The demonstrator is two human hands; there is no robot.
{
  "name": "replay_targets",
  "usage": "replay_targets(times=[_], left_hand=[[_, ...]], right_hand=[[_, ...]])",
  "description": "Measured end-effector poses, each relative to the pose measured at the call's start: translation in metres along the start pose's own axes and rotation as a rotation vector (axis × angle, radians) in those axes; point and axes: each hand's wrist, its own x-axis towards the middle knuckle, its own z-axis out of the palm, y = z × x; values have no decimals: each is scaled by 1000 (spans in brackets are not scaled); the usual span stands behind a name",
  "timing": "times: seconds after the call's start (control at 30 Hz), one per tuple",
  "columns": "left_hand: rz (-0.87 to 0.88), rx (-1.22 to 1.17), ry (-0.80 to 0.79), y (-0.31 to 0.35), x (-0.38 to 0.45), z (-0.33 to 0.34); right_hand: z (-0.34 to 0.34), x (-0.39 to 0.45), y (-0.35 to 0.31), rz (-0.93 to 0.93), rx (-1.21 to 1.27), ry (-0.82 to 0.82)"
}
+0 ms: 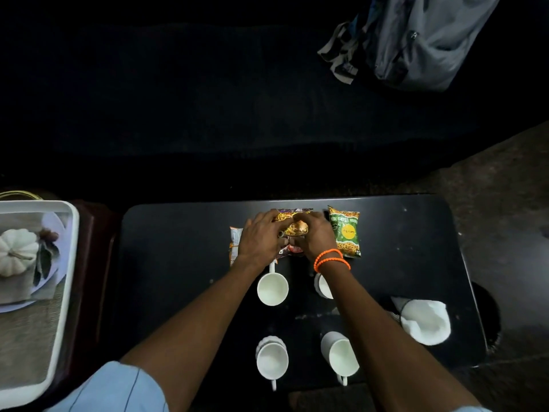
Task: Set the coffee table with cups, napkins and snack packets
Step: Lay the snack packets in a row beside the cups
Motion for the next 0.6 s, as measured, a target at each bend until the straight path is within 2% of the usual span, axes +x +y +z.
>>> replay_targets(times=[0.13,0.23,0.33,0.43,0.6], left_hand=[[0,-167,-5,-13,-3,-8],[-59,-253,11,-34,-8,-20],[-89,-180,-118,-59,-17,-34],[-40,-54,-240,-72,-25,-43],[-64,87,-263,-76,-25,-48]], right_hand=[[0,0,-4,11,-44,-4],[-2,-4,-11,-48,-89,79],[-1,-9,-18,-122,-106,149],[2,-13,-31,-131,-87,143],[9,-16,-52,-98,11,108]])
